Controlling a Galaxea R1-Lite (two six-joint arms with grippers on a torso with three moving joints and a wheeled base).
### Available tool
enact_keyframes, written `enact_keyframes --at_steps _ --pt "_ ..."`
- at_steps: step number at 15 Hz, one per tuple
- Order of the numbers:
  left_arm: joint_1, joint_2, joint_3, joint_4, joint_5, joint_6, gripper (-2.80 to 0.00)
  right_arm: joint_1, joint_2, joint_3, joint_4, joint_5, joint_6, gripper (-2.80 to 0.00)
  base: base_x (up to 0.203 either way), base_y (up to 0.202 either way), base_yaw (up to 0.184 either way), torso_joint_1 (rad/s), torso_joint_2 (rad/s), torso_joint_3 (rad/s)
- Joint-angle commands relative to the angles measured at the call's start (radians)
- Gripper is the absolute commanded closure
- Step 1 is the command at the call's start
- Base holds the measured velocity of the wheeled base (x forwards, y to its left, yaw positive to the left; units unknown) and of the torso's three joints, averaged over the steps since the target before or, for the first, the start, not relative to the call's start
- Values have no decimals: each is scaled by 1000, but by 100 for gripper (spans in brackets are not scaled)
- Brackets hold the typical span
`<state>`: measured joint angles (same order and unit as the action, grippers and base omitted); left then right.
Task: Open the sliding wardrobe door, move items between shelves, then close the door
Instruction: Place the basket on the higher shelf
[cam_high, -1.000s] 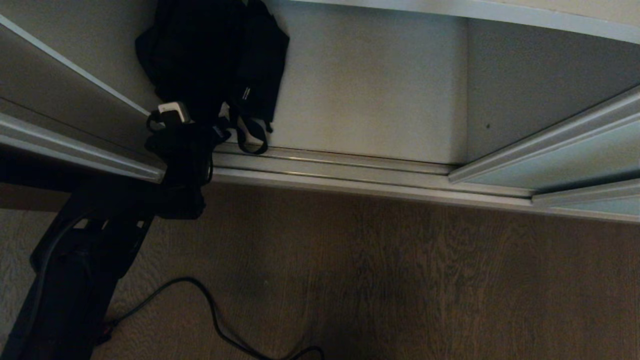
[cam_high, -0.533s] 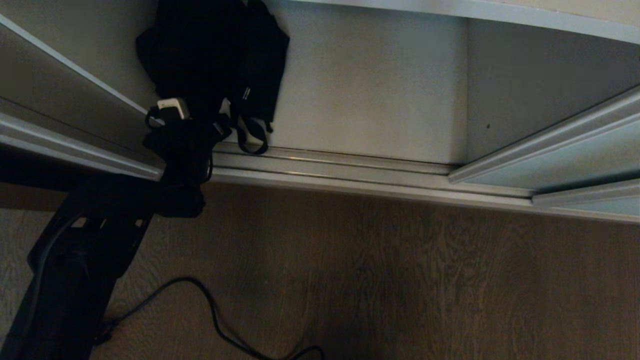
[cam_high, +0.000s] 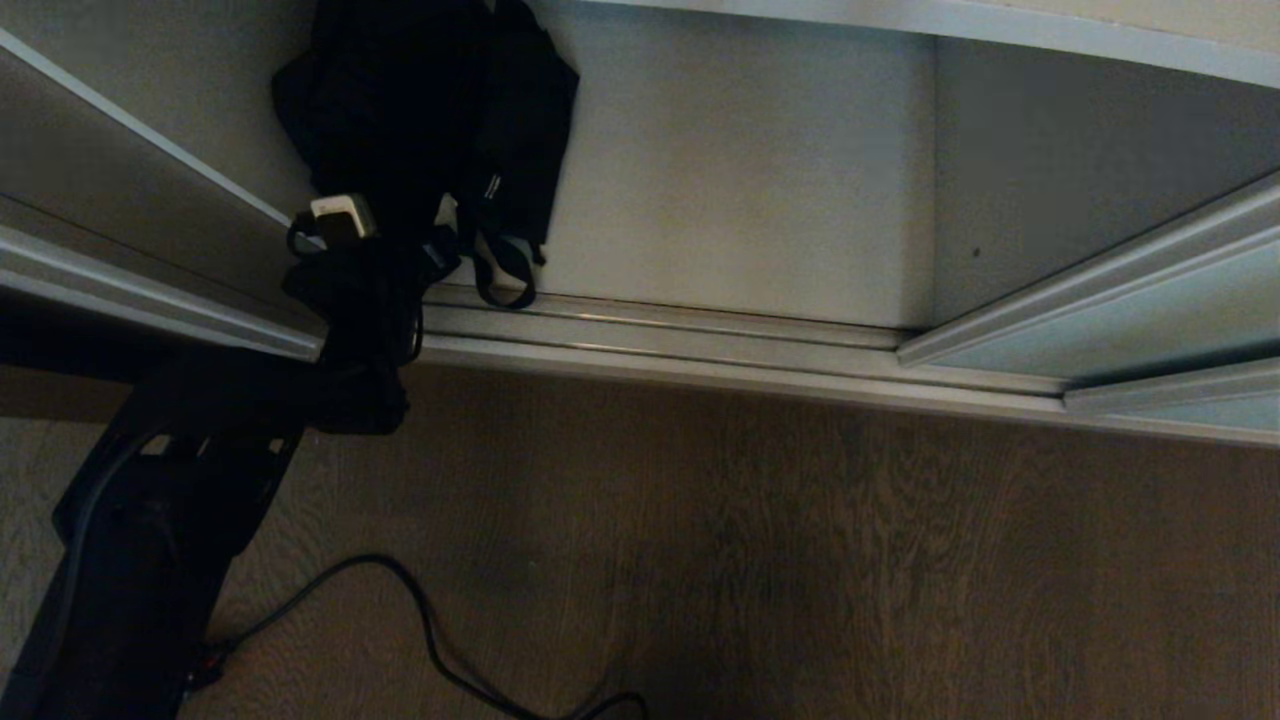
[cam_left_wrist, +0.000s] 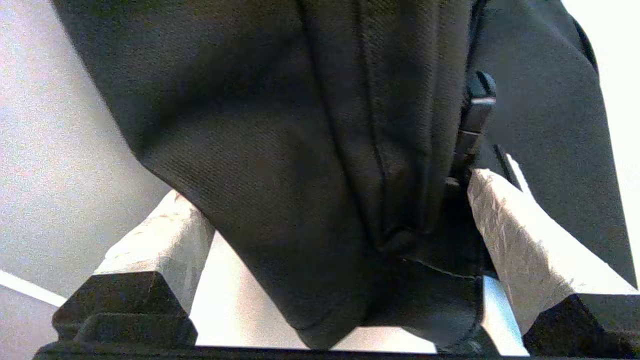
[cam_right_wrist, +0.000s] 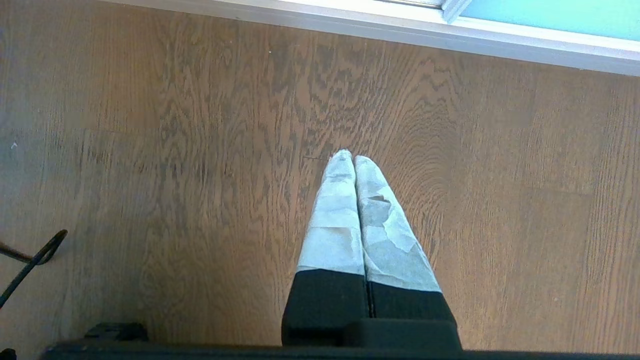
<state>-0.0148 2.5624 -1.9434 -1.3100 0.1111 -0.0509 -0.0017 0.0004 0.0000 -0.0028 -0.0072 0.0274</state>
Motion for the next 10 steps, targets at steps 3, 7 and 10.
enact_keyframes --at_steps 3,7,10 --pt "1 4 0 -3 2 -5 -280 0 0 2 0 0 0 0 0 0 0 0 0 0" --pt "1 6 1 -6 6 -6 -280 0 0 2 0 0 0 0 0 0 0 0 0 0" --pt "1 5 1 -6 7 -3 -280 0 0 2 0 0 0 0 0 0 0 0 0 0"
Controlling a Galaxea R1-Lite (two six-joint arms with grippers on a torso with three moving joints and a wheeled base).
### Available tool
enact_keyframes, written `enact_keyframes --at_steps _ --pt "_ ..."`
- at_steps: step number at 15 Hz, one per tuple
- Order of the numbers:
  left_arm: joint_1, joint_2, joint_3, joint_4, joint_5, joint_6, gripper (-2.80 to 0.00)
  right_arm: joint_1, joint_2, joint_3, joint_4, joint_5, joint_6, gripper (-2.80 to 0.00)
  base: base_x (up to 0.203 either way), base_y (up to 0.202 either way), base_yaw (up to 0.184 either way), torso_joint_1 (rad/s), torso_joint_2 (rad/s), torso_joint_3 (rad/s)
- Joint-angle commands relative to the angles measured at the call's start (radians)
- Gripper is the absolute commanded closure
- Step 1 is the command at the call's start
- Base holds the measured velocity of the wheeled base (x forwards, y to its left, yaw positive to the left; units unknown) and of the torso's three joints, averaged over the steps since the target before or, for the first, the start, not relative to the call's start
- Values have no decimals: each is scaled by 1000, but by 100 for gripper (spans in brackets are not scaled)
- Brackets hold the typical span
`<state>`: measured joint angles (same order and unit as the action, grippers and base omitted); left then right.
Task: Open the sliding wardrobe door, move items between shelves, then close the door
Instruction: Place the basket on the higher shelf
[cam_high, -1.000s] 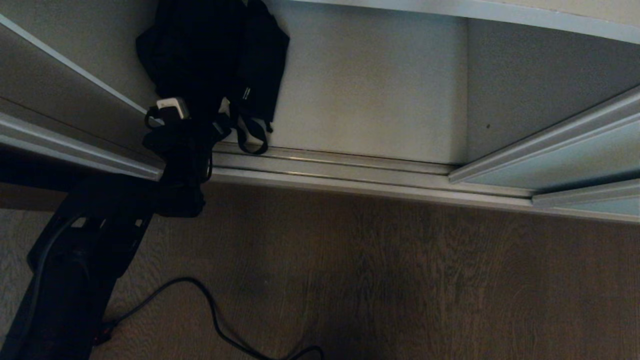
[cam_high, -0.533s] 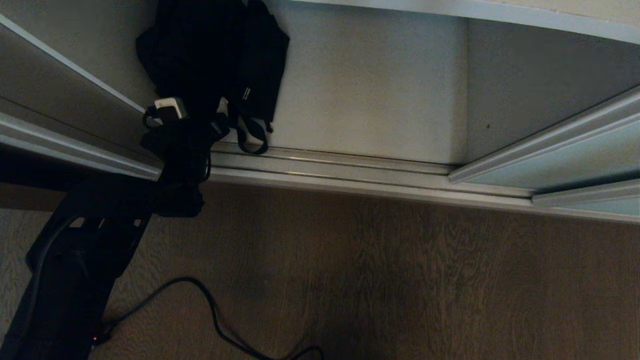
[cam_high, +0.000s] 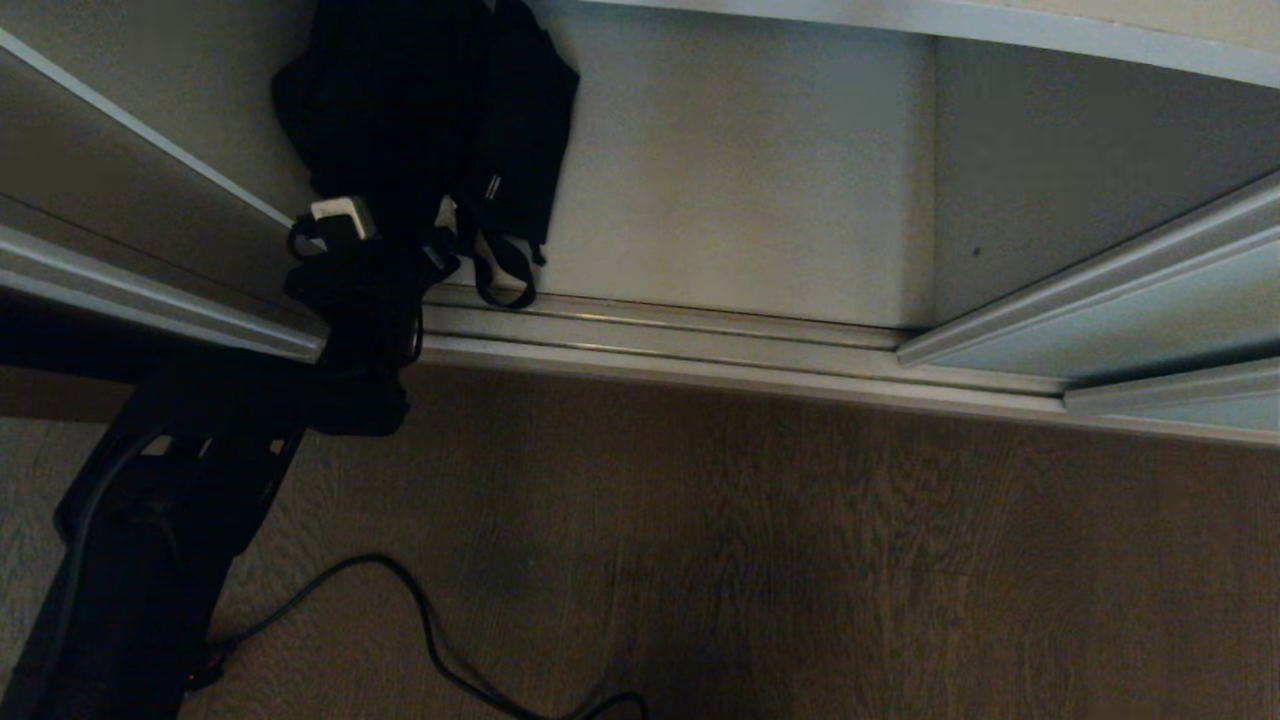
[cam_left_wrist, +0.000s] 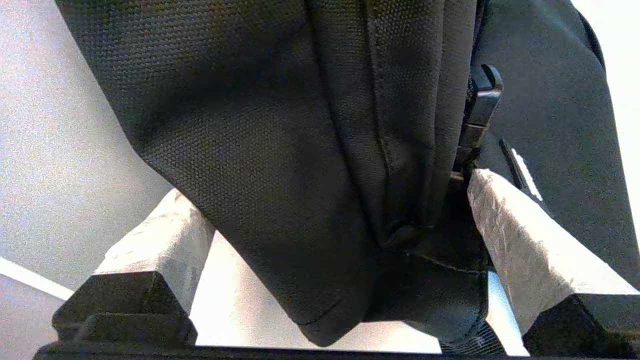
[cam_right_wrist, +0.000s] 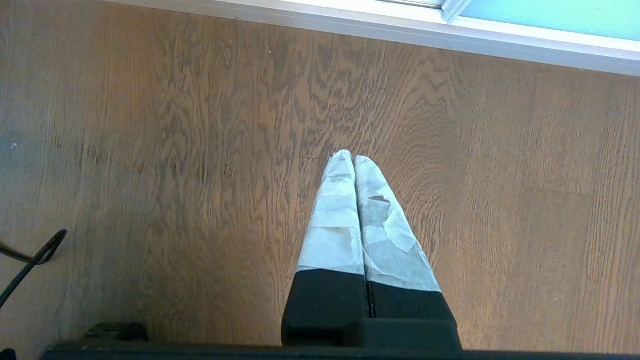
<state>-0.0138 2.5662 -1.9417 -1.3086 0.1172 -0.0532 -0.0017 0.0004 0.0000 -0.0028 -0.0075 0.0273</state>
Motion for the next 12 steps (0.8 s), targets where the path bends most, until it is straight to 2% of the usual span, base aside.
enact_keyframes --at_steps 1,7,12 --pt "0 2 0 -8 1 -1 -280 0 0 2 0 0 -1 0 0 0 0 0 0 0" --pt "0 0 0 -8 -4 -2 -280 0 0 2 0 0 0 0 140 0 0 3 4 2" --pt "-2 -1 0 -17 -1 3 -280 0 0 2 0 0 0 0 0 0 0 0 0 0"
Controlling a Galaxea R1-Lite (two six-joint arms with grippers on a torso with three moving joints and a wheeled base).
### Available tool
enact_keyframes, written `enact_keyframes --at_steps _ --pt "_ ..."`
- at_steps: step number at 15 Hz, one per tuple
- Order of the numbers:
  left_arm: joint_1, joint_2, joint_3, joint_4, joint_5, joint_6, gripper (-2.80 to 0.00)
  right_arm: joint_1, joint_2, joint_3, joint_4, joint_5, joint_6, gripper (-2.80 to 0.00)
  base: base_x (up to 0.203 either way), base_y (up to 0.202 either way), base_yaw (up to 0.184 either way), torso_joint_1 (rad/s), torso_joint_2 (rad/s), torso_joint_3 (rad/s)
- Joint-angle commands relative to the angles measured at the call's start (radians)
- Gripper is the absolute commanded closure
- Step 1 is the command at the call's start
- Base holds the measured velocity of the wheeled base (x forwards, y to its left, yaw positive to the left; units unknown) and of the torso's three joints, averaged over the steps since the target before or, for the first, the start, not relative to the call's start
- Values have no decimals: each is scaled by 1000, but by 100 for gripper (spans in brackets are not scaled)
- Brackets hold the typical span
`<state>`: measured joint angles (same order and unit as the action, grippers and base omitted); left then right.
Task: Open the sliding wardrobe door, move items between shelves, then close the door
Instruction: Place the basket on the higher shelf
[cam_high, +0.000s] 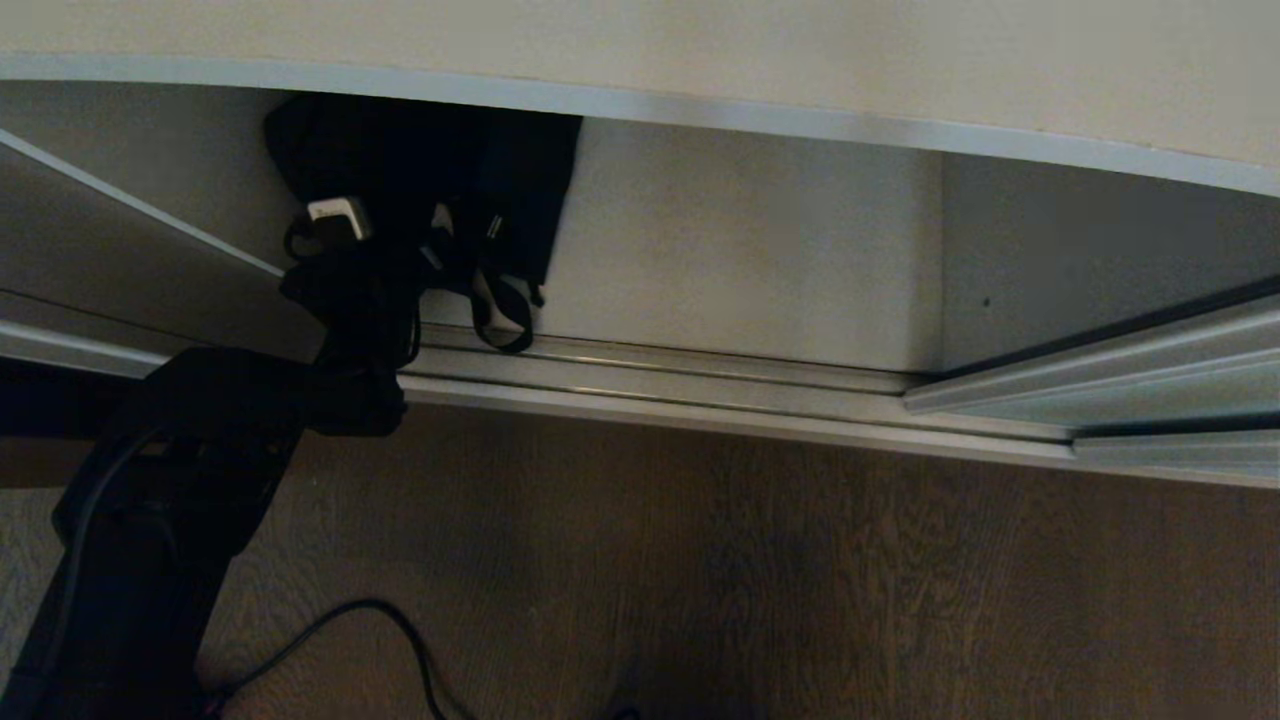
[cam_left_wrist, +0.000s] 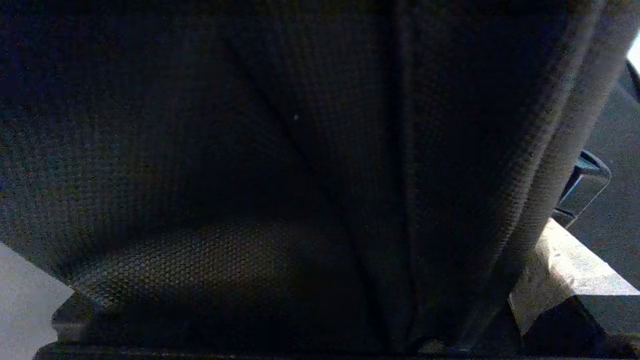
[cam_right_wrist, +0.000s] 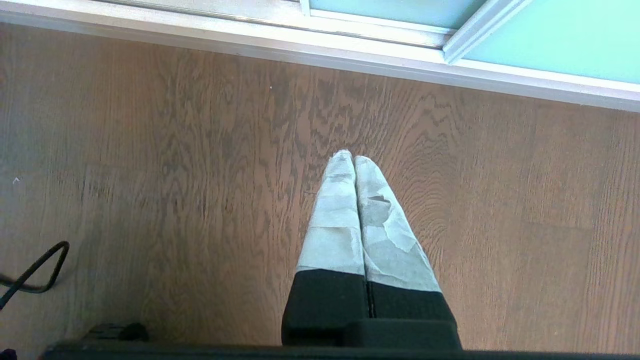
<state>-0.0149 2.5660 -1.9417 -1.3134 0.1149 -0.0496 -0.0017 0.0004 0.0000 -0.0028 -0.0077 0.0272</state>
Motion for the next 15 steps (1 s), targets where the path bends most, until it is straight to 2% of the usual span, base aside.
enact_keyframes --at_steps 1,2,15 --pt "0 -1 0 -17 2 -1 -280 0 0 2 0 0 0 0 0 0 0 0 0 0" --pt "0 3 0 -19 2 -3 0 0 0 2 0 0 0 0 0 0 0 0 0 0" --pt "-2 2 0 3 3 -16 0 0 0 2 0 0 0 0 0 0 0 0 0 0"
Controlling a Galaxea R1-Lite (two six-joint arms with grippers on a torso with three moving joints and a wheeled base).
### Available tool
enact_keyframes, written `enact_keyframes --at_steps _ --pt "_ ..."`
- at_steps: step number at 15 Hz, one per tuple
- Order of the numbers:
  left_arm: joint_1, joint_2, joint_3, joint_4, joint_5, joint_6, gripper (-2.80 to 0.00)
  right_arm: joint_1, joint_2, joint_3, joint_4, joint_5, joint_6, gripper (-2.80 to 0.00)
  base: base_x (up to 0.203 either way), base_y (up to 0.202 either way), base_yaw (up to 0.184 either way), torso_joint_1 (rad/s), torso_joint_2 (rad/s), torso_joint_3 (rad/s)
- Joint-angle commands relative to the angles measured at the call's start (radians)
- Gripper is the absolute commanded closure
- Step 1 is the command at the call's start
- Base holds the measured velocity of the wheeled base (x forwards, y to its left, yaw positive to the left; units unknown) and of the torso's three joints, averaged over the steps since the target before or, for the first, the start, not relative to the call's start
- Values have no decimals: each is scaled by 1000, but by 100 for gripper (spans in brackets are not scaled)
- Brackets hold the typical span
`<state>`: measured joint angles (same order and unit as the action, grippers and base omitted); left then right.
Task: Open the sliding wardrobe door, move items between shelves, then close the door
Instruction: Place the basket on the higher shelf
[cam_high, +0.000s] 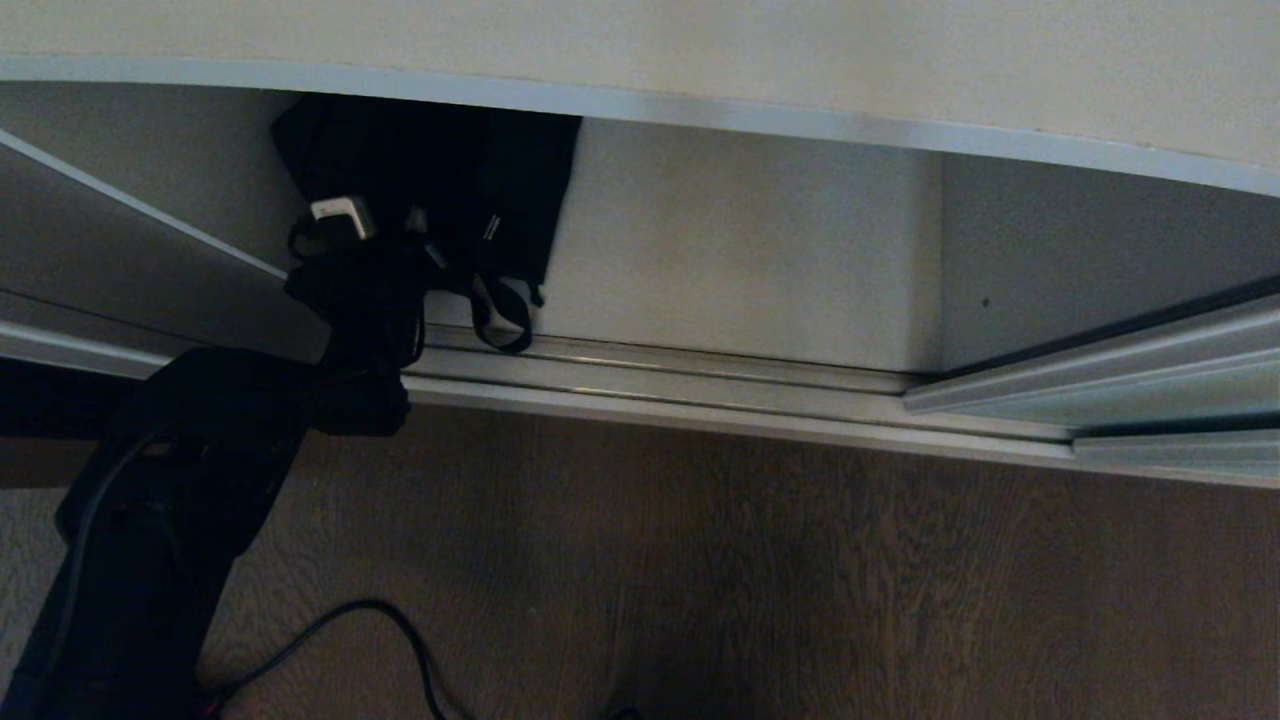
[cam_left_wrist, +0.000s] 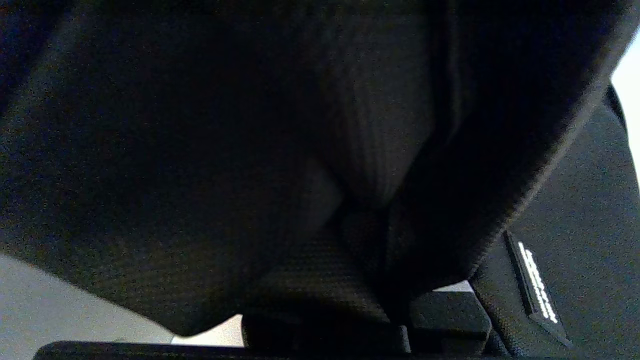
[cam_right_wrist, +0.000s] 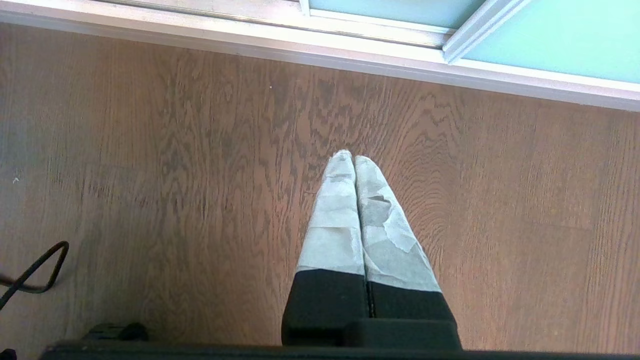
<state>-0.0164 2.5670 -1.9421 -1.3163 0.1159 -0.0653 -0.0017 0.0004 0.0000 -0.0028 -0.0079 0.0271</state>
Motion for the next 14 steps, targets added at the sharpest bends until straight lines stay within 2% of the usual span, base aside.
enact_keyframes --at_steps 1,4,14 --pt "-1 -4 0 27 3 1 0 0 0 2 0 0 1 0 0 0 0 0 0 0" --pt "-1 -7 0 30 29 9 0 0 0 2 0 0 1 0 0 0 0 0 0 0" --pt "-7 -12 0 29 33 13 0 0 0 2 0 0 0 0 -7 0 0 1 0 1"
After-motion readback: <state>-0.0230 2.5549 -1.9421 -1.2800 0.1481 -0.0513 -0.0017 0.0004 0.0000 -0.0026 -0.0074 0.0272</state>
